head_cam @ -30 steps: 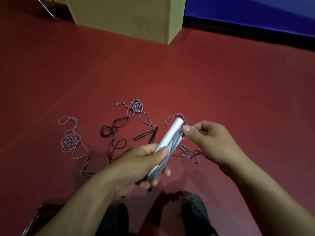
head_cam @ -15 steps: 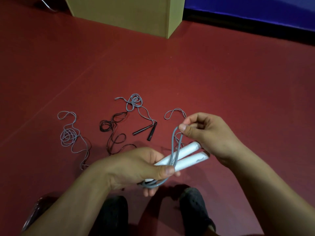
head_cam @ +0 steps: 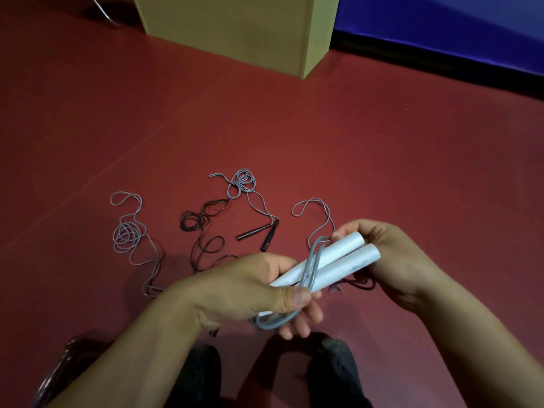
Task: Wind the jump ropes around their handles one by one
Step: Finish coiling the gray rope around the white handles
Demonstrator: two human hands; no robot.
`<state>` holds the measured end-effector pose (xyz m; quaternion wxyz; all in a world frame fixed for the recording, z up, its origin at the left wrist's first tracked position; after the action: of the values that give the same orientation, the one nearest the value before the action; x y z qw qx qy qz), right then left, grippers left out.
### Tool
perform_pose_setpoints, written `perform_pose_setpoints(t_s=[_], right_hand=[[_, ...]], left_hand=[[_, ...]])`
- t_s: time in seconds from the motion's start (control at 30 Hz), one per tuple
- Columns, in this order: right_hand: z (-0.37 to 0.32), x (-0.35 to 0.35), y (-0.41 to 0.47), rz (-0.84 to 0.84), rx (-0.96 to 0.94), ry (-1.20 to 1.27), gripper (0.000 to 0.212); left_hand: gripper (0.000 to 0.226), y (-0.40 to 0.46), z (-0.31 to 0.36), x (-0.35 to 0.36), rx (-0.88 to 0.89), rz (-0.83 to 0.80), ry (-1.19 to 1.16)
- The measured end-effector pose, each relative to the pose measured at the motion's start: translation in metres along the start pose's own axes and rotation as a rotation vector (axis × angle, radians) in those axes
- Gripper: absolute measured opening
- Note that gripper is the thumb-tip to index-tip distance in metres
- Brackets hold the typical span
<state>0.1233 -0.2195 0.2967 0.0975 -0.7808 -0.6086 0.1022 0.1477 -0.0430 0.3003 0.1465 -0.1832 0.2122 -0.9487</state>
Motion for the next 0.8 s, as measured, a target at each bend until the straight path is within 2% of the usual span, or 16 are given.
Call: perform_pose_setpoints(t_s=[0.1, 0.27, 0.33, 0.47, 0.57, 0.67, 0.8], right_hand=[[0.0, 0.0, 0.001, 0.007, -0.059, -0.112, 0.027], [-0.007, 0.012, -0.001, -0.103, -0.141, -0.243, 0.034], [-0.006, 0.013, -0.002, -0.121, -0.154, -0.344, 0.024], [-0.001, 0.009, -0.001, -0.113, -0.14, -0.49, 0.013], [-0.002, 0.005, -0.002, -0.082, -0.126, -0.651, 0.029], [-0.007, 0.003, -0.003, -0.045, -0.138, -0.71, 0.048], [-0.012, 0.013, -0.01, -0.137, -0.226, -0.649, 0.052]], left_hand=[[0.026, -0.003, 0.008, -0.005, 0.051, 0.074, -0.026], [0.021, -0.011, 0.019, -0.029, 0.13, 0.395, -0.08], [0.011, -0.014, 0.021, -0.038, 0.155, 0.504, -0.098], [0.013, -0.016, 0.018, -0.051, 0.137, 0.672, 0.027], [0.009, -0.015, 0.016, -0.056, 0.119, 0.749, 0.147], [0.006, -0.015, 0.014, -0.06, 0.106, 0.814, 0.266], [0.009, -0.015, 0.007, -0.066, 0.053, 0.877, 0.39]])
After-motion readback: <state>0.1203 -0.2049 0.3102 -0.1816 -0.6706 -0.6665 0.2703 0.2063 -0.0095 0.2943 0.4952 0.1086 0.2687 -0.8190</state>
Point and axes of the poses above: each hand's wrist, its own y-axis towards the middle knuckle, its own x-axis out of the palm, z = x × y, the point moved 6 cm from there along y, towards the middle knuckle, and after that the axes turned 4 degrees about -x, right-handed, at the moved point
